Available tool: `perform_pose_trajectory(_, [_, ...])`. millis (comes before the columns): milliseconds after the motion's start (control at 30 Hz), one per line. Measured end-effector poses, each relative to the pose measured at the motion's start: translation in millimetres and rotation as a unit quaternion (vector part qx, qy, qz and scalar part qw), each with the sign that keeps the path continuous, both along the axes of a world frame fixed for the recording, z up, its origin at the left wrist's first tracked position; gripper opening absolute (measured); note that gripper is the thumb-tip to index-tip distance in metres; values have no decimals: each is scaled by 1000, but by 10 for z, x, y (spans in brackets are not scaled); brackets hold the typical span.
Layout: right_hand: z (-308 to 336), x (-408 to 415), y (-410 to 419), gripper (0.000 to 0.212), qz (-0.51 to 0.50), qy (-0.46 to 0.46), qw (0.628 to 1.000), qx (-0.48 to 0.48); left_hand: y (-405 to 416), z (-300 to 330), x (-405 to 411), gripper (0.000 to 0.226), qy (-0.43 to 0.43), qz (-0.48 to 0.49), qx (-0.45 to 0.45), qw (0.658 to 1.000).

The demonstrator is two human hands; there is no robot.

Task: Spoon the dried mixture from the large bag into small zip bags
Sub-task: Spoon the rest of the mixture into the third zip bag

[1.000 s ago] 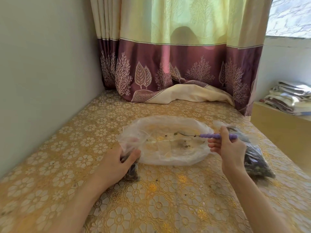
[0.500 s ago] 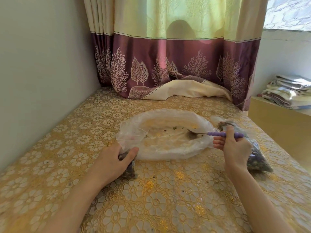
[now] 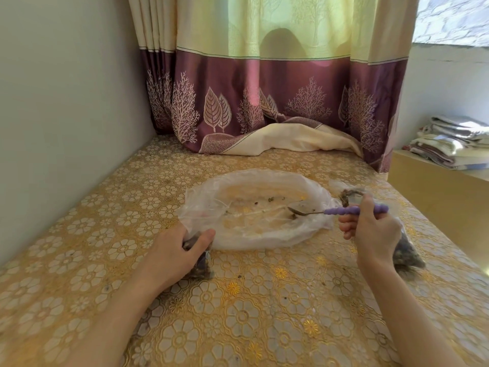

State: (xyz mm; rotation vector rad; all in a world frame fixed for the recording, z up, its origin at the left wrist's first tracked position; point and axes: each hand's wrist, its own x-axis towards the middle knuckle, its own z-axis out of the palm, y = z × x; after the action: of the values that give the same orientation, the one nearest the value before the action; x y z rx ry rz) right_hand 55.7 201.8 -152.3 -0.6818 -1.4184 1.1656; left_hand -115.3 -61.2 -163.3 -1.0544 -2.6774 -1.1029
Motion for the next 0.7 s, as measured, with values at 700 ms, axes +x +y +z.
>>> perform_pose_trajectory(700, [-31, -26, -76, 42, -97, -100, 985, 100, -3, 36, 47, 56, 9, 3, -6, 1000])
